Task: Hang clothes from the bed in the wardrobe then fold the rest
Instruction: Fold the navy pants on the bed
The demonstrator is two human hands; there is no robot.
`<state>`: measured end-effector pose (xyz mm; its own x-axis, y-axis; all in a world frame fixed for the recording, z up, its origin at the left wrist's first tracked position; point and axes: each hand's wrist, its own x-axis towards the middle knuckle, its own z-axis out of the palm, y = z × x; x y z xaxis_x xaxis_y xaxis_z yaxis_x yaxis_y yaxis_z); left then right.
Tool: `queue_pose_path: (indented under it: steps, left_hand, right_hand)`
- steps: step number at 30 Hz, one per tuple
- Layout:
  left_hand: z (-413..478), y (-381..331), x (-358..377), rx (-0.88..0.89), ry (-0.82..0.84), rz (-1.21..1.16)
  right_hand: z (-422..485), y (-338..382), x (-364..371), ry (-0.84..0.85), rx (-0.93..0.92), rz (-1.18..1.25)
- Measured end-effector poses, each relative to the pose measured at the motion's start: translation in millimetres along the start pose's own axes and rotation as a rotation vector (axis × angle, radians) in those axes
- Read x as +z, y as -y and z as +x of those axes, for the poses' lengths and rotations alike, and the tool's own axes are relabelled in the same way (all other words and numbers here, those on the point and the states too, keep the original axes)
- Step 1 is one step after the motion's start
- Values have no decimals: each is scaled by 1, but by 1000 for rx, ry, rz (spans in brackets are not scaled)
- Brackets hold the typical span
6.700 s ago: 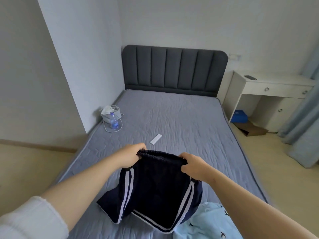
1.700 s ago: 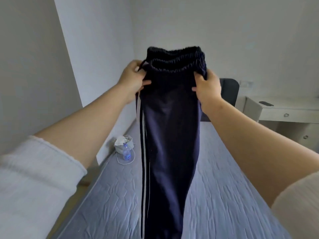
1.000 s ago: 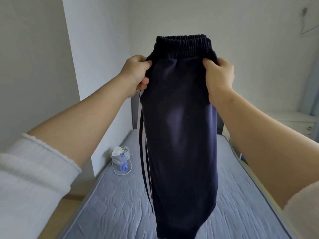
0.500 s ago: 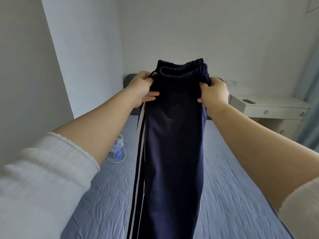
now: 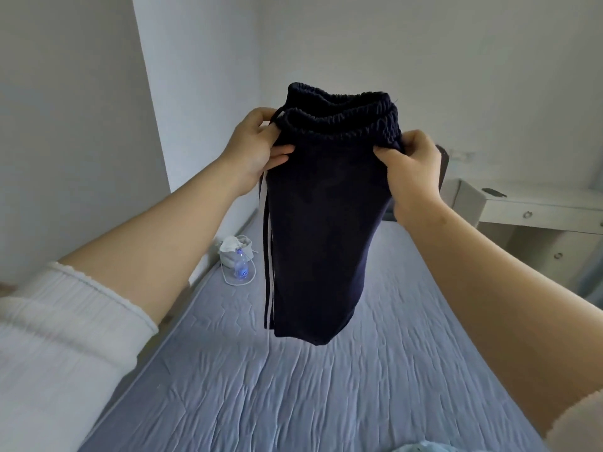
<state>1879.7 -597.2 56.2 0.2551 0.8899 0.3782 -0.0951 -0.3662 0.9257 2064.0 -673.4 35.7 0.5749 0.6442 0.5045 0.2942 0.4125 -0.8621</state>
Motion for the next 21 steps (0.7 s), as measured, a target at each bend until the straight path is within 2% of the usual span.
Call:
queue_pose_path:
  steps: [4,7,15,21]
  left_hand:
    - [-62,15,0,-7,-111,104]
    - [-117,45,0,-93,-169,175]
    - [-254,143,-5,-336,-171,218]
    - [-292,208,-4,-539,-118,195]
  right_hand:
    - [-55,-11,-22,59,117,53]
    - [-103,-30,-38,118,237,-1]
    - [-233,-96,-76,185,533,-39]
    - [-292,-153,-85,162,748,-93]
